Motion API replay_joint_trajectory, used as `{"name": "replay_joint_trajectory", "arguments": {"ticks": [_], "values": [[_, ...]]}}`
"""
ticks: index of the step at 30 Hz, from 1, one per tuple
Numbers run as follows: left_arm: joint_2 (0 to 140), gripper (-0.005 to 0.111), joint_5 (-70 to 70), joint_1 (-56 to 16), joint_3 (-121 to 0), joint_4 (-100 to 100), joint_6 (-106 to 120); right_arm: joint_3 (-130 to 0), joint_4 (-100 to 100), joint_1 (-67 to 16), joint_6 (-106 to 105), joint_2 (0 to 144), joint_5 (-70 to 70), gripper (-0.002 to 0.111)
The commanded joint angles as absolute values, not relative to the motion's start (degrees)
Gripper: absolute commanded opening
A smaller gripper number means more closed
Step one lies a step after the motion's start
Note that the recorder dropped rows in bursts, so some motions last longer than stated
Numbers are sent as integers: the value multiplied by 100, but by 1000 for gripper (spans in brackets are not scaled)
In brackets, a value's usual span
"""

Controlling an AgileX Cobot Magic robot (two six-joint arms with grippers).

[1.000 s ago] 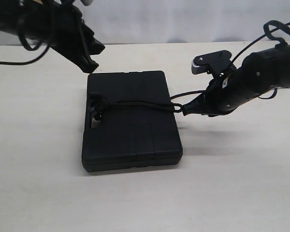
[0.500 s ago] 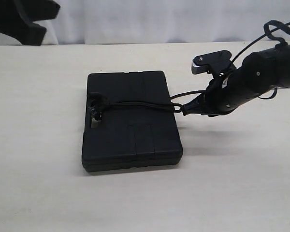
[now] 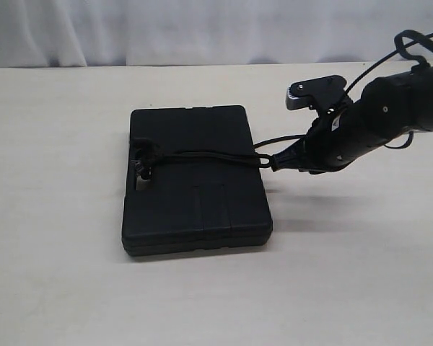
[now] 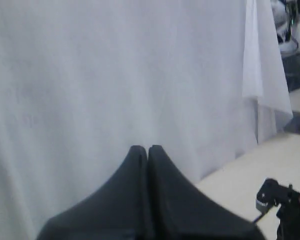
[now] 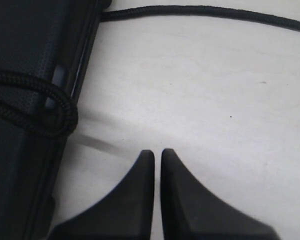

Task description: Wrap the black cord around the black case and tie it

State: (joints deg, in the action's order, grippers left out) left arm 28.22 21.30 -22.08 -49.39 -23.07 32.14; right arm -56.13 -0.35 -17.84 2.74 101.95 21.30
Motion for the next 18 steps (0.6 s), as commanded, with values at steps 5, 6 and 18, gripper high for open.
{"name": "replay_joint_trajectory", "arguments": {"ticks": [5,6,18], "values": [[1455,0,2110,-2203,-4912,-2360,3147,-5580,0,-1747,264,10144,2105,4],[1337,0,2110,-2203,-4912,-2324,3147,-5580,0,-1747,264,10144,2105,4],[855,0,2110,-2203,-4912,-2310,3147,-5580,0,-1747,264,10144,2105,4]]}}
